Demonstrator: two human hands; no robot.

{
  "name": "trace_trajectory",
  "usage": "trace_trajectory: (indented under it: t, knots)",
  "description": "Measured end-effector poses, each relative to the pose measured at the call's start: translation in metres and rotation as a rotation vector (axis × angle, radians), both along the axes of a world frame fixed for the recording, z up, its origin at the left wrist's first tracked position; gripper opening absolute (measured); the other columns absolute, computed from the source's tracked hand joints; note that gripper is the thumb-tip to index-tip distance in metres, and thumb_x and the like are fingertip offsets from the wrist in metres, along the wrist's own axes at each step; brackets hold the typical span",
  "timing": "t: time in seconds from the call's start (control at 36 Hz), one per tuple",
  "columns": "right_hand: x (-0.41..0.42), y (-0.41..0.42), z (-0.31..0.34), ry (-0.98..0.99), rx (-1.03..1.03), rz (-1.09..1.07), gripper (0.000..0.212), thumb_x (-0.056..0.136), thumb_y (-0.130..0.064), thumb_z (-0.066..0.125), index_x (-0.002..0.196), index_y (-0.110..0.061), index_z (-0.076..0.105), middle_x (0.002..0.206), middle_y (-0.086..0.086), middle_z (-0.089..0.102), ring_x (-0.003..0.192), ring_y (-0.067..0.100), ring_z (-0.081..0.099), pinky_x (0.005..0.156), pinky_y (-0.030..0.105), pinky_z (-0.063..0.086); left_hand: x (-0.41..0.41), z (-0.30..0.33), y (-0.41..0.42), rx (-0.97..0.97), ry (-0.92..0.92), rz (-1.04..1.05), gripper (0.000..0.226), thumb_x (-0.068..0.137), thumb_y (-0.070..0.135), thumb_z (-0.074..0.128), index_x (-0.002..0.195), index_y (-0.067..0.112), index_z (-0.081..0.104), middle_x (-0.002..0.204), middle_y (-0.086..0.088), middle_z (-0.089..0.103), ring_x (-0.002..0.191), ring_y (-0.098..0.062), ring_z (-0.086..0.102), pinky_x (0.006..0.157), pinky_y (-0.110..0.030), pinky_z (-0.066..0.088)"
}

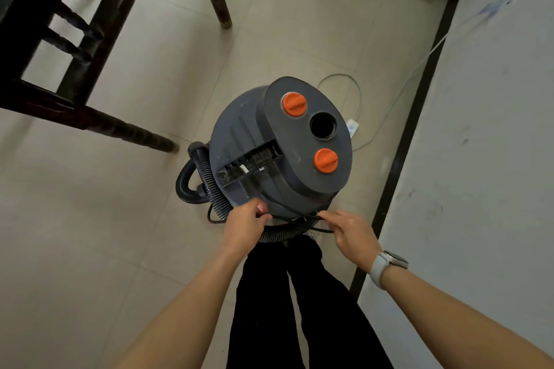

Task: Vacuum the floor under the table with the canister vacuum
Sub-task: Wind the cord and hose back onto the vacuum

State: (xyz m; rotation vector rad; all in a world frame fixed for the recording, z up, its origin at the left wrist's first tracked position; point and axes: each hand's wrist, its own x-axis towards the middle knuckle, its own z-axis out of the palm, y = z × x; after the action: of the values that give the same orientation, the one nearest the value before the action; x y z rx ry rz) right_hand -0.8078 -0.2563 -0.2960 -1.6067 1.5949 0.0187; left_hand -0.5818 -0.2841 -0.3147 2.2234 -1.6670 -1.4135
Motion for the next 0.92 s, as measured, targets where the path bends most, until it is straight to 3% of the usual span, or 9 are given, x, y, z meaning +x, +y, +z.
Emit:
trace_trajectory:
  t: [0.11,0.19,0.31,0.44,0.61,0.69,0.75,0.81,0.92]
  knots:
    - [-0.014,0.001,-0.004,0.019,0.206,-0.17,0.036,0.098,-0.004,0.042,0.125,-0.015,0.063,0.108,0.01,0.065,0.1,0.029,0.059,0.078,0.028,0.043,-0.004,-0.002,0.005,-0.031,-0.016,-0.036,0.012,0.085,0.018,0.07,0.089,0.01,0.062,0.088,-0.002,0.063,0.081,-0.018,0.056,0.068,-0.028,0.039]
    - [-0.019,0.003,-0.007,0.01,0.272,-0.371,0.031,0.098,-0.006,0.042,0.118,-0.01,0.066,0.092,0.009,0.064,0.096,0.033,0.062,0.086,0.037,0.049,-0.007,-0.004,0.008,-0.096,-0.001,-0.092,0.012,0.084,0.013,0.07,0.092,0.006,0.065,0.093,-0.007,0.066,0.085,-0.022,0.06,0.076,-0.03,0.045]
    - [0.002,-0.006,-0.009,-0.032,0.271,-0.412,0.023,0.096,-0.01,0.046,0.101,-0.013,0.068,0.087,0.008,0.066,0.092,0.033,0.065,0.087,0.045,0.05,-0.001,-0.007,0.01,-0.212,0.014,-0.133,0.008,0.081,0.005,0.07,0.088,0.006,0.067,0.088,-0.007,0.064,0.084,-0.028,0.061,0.078,-0.045,0.05]
    - [0.048,-0.031,-0.012,-0.05,0.187,-0.376,0.019,0.091,-0.019,0.054,0.096,-0.013,0.071,0.091,0.012,0.072,0.091,0.036,0.064,0.082,0.043,0.051,0.018,-0.002,-0.004,-0.381,-0.031,-0.066,0.01,0.086,0.004,0.065,0.096,0.005,0.063,0.092,-0.006,0.059,0.089,-0.027,0.057,0.079,-0.049,0.049]
    - [0.068,-0.048,0.004,0.158,-0.062,-0.255,0.029,0.097,-0.028,0.049,0.116,-0.014,0.066,0.108,0.011,0.069,0.102,0.035,0.061,0.08,0.039,0.048,0.032,0.008,-0.033,-0.42,-0.141,-0.136,0.035,0.091,0.017,0.062,0.121,0.001,0.053,0.118,-0.014,0.049,0.09,-0.03,0.059,0.07,-0.04,0.055]
    - [0.069,-0.045,0.011,0.207,-0.285,-0.202,0.021,0.086,-0.021,0.067,0.104,-0.009,0.068,0.094,0.01,0.068,0.086,0.034,0.064,0.066,0.038,0.05,0.037,0.005,-0.046,-0.446,-0.281,-0.243,0.058,0.083,0.03,0.07,0.129,0.003,0.048,0.122,-0.021,0.048,0.098,-0.036,0.055,0.067,-0.044,0.053]
    - [0.063,-0.039,0.01,0.271,-0.399,-0.17,0.03,0.07,-0.018,0.081,0.094,-0.009,0.067,0.085,0.009,0.063,0.074,0.031,0.061,0.058,0.037,0.049,0.038,-0.002,-0.054,-0.494,-0.397,-0.347,0.071,0.077,0.043,0.069,0.131,0.007,0.044,0.122,-0.023,0.051,0.099,-0.039,0.056,0.073,-0.048,0.052]
    - [0.056,-0.037,0.008,0.308,-0.39,-0.219,0.044,0.066,-0.022,0.084,0.104,-0.01,0.064,0.094,0.011,0.06,0.08,0.032,0.06,0.063,0.04,0.049,0.036,-0.009,-0.061,-0.549,-0.464,-0.45,0.078,0.076,0.047,0.069,0.136,0.008,0.038,0.126,-0.023,0.051,0.107,-0.04,0.055,0.085,-0.05,0.049]
    - [0.047,-0.039,-0.004,0.394,-0.311,-0.138,0.072,0.082,-0.034,0.071,0.144,-0.02,0.037,0.14,0.022,0.04,0.126,0.042,0.043,0.094,0.054,0.044,0.026,-0.022,-0.076,-0.599,-0.389,-0.521,0.086,0.075,0.03,0.079,0.142,0.01,0.029,0.121,-0.023,0.055,0.104,-0.04,0.058,0.09,-0.052,0.049]
